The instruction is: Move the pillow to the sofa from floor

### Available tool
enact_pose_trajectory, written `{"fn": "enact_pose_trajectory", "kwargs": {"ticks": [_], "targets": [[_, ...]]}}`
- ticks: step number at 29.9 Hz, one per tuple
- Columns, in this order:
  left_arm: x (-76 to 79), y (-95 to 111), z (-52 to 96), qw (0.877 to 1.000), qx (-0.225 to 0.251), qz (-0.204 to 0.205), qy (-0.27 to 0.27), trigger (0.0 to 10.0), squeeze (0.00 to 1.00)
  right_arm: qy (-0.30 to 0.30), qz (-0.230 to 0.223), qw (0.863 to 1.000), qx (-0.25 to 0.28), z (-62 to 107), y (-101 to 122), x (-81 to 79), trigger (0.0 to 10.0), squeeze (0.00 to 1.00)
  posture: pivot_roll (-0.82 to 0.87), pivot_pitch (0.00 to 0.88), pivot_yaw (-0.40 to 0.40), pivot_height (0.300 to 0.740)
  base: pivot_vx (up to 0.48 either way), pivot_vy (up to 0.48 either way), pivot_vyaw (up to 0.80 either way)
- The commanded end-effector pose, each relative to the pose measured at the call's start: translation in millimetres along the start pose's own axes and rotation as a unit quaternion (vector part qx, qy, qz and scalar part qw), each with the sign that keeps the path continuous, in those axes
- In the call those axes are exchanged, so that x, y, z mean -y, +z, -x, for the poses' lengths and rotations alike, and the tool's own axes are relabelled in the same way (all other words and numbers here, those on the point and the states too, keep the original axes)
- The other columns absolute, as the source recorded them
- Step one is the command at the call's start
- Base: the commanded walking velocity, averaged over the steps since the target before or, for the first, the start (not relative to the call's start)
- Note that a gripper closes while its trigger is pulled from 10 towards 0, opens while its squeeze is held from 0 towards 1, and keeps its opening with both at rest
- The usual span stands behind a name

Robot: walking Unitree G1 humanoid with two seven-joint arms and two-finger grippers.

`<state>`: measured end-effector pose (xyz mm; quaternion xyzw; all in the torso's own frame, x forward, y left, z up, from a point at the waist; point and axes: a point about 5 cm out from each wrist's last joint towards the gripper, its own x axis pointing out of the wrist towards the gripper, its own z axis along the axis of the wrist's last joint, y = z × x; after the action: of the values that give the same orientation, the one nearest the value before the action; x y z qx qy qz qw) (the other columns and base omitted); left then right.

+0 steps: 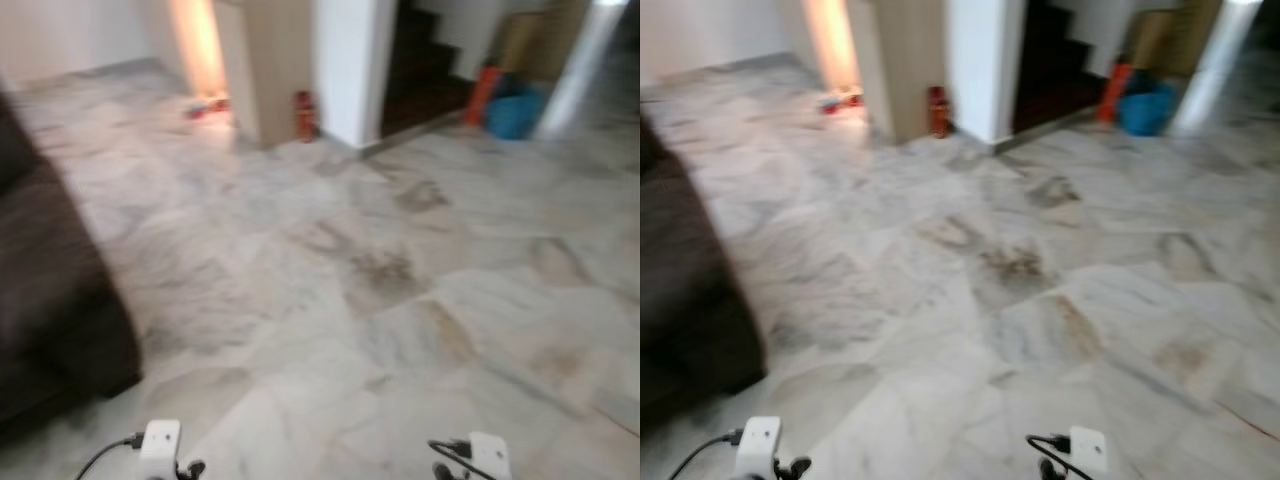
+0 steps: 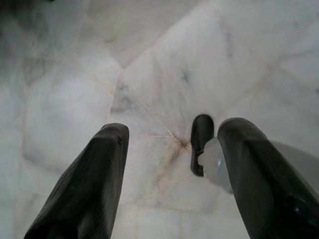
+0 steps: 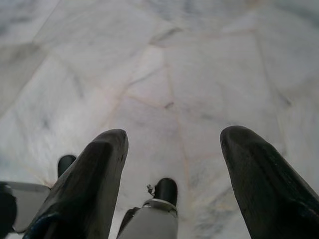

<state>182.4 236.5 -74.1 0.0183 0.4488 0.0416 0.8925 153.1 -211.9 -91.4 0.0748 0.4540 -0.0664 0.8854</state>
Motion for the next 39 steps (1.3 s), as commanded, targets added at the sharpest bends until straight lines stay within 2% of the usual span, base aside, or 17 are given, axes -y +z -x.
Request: {"fn": "enact_pose_trajectory", "kwargs": {"ticks": [1, 19, 25, 32, 35, 39], "targets": [[-1.7, -2.2, 0.5, 1.0, -0.007, -0.006, 0.002, 10.0, 0.0, 0.009, 0.005, 1.0, 0.0, -1.3, 1.4, -5.5, 10.0, 0.0, 0.09, 0.0, -0.044, 0.74, 0.0, 0.0, 0.8], [0.1, -3.5, 0.3, 1.0, -0.009, -0.007, 0.005, 10.0, 0.0, 0.014, 0.017, 1.0, -0.002, -0.9, 1.8, -3.4, 10.0, 0.0, 0.1, 0.0, -0.057, 0.74, 0.0, 0.0, 0.8], [-0.5, -4.8, 0.4, 1.0, -0.015, 0.002, 0.009, 10.0, 0.0, 0.006, -0.015, 1.0, 0.002, -0.6, 0.7, -3.0, 10.0, 0.0, 0.1, 0.0, -0.059, 0.74, 0.0, 0.0, 0.34], [-2.0, -5.0, 0.6, 1.0, -0.017, 0.003, 0.011, 10.0, 0.0, 0.012, -0.01, 1.0, -0.002, -0.8, 0.2, -4.3, 10.0, 0.0, 0.1, 0.011, -0.057, 0.74, 0.0, 0.378, 0.0], [-2.4, -5.5, 0.7, 1.0, -0.019, 0.004, 0.011, 10.0, 0.0, 0.01, 0.016, 1.0, -0.003, -0.9, 1.1, -3.8, 10.0, 0.0, 0.1, 0.016, -0.054, 0.74, 0.0, 0.421, 0.0], [-2.7, -5.6, 0.8, 1.0, -0.02, 0.004, 0.011, 10.0, 0.0, 0.007, 0.014, 1.0, 0.0, -0.9, 1.3, -3.6, 10.0, 0.0, 0.1, 0.024, -0.054, 0.74, 0.0, 0.423, 0.8]]}}
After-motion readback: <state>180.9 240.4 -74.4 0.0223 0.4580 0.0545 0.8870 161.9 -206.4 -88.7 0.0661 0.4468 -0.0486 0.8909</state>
